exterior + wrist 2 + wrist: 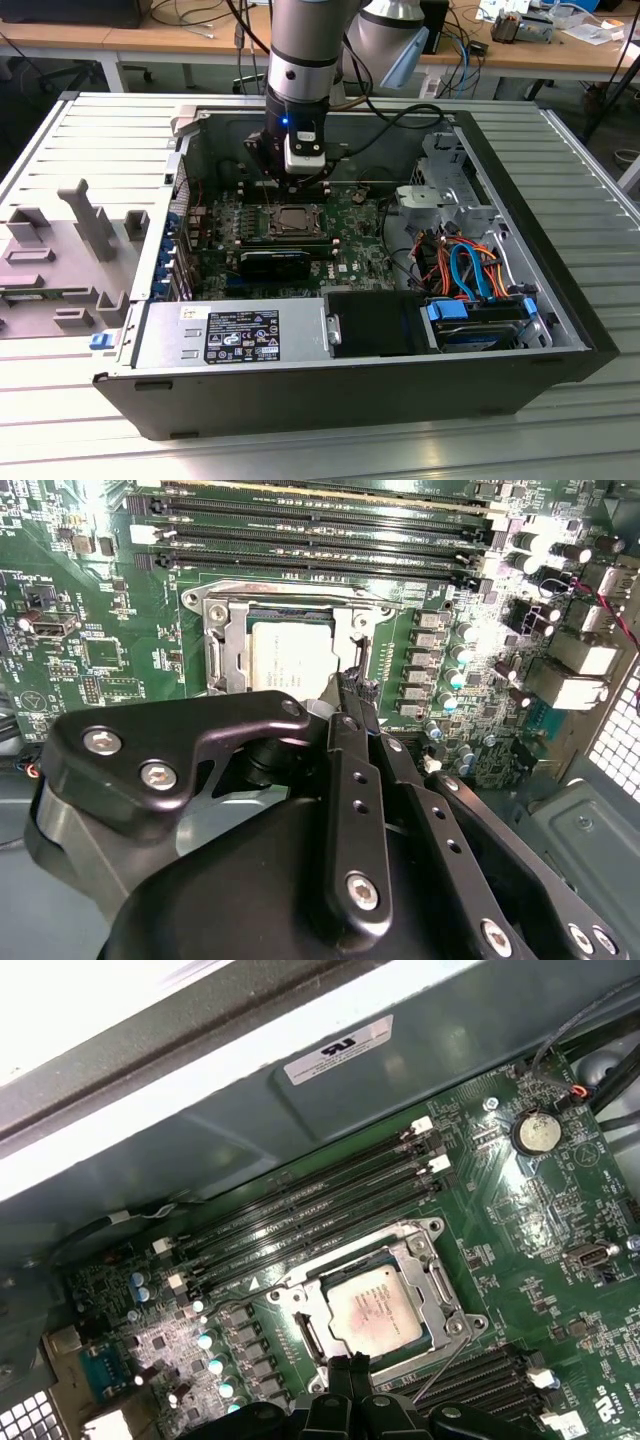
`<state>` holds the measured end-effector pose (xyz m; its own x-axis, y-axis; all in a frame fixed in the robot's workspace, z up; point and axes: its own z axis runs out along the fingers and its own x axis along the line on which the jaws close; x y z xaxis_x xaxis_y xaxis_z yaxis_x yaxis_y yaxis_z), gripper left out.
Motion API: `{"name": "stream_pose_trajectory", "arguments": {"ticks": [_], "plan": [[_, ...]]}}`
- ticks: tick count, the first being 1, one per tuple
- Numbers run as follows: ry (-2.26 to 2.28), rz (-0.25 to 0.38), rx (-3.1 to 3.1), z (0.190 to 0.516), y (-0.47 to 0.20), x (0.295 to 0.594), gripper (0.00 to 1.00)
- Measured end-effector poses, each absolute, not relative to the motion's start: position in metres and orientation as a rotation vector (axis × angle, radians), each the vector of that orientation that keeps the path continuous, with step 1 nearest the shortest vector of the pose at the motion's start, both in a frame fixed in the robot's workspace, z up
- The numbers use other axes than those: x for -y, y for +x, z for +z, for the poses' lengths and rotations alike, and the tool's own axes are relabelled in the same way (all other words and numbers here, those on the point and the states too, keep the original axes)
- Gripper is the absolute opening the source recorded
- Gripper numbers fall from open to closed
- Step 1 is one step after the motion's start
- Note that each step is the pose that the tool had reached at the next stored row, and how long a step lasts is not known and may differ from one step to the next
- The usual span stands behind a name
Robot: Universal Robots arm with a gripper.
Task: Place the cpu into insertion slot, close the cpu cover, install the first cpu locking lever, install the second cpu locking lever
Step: 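Install the first cpu locking lever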
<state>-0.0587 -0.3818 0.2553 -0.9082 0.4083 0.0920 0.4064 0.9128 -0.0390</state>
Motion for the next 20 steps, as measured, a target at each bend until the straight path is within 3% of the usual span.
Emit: {"name": "stream_pose_trajectory", "arguments": {"ticks": [20], "plan": [[-0.601, 0.031, 2.983, 0.2553, -0.0587, 0.3818, 0.11]]}}
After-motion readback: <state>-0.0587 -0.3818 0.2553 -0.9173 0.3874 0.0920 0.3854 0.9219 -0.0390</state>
